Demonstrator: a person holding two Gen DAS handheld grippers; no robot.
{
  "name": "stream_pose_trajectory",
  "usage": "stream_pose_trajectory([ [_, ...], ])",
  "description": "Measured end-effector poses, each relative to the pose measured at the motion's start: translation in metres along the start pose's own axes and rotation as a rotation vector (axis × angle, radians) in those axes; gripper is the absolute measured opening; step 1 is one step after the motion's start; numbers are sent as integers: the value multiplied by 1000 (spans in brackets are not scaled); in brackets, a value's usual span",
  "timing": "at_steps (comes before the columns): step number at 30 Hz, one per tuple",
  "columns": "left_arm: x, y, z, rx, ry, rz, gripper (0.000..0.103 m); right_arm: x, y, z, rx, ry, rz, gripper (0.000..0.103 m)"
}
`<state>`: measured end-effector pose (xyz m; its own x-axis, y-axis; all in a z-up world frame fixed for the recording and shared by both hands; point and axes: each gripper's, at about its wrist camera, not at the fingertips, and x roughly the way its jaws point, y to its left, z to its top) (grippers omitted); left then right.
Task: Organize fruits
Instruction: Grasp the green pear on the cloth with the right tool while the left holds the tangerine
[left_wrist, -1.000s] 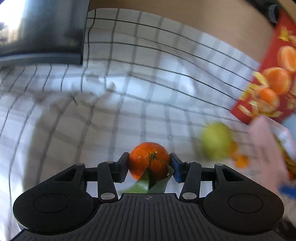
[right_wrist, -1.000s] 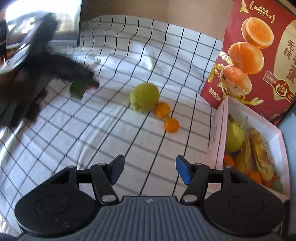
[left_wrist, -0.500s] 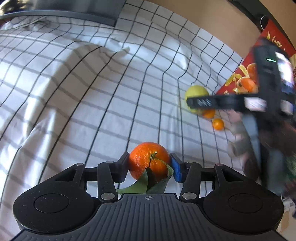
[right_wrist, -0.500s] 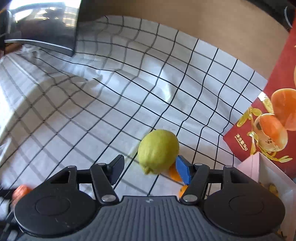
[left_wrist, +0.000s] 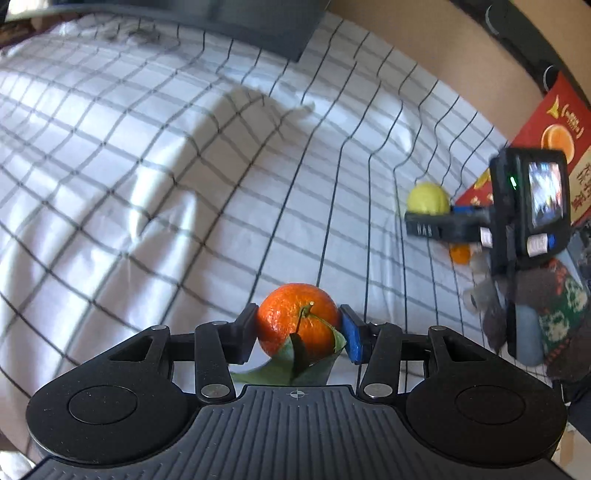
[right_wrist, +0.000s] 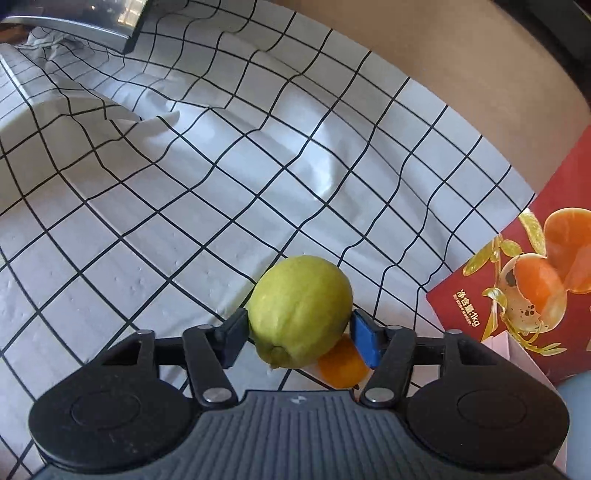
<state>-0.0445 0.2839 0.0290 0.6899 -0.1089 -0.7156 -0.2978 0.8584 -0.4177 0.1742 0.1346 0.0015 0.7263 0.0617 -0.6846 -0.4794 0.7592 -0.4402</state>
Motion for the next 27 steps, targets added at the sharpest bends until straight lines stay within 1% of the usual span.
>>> stream_pose_trajectory([
  [2,-4,-6,5,32,-25,-7,52,-10,-6,-3,4,-3,66,59],
  [4,-4,-11,6,51,-30,-29,52,-27,-13,-6,22,2,128,59],
  [6,-1,-18,6,80,-17,-43,52,-51,-20,-10,46,9,185,59],
  [7,2,-23,6,104,-5,-50,52,-63,-25,-13,75,26,222,59],
  [9,11,-35,5,151,20,-74,52,-83,-35,-24,143,93,301,59],
  [12,20,-57,3,217,42,-127,52,-101,-45,-50,238,211,376,59],
  [13,23,-63,3,232,49,-141,52,-106,-48,-60,270,250,387,59],
  [15,31,-77,0,260,74,-174,52,-115,-52,-80,321,324,381,59],
  [18,42,-97,-9,318,117,-216,52,-129,-55,-106,355,396,363,59],
  [20,50,-110,-16,360,153,-237,52,-135,-58,-120,385,432,354,59],
  [23,59,-126,-25,418,202,-254,52,-139,-68,-132,469,468,378,58],
  [25,64,-134,-31,450,233,-261,52,-139,-74,-136,507,485,397,58],
  [27,67,-141,-36,488,256,-263,52,-136,-78,-136,518,497,420,58],
])
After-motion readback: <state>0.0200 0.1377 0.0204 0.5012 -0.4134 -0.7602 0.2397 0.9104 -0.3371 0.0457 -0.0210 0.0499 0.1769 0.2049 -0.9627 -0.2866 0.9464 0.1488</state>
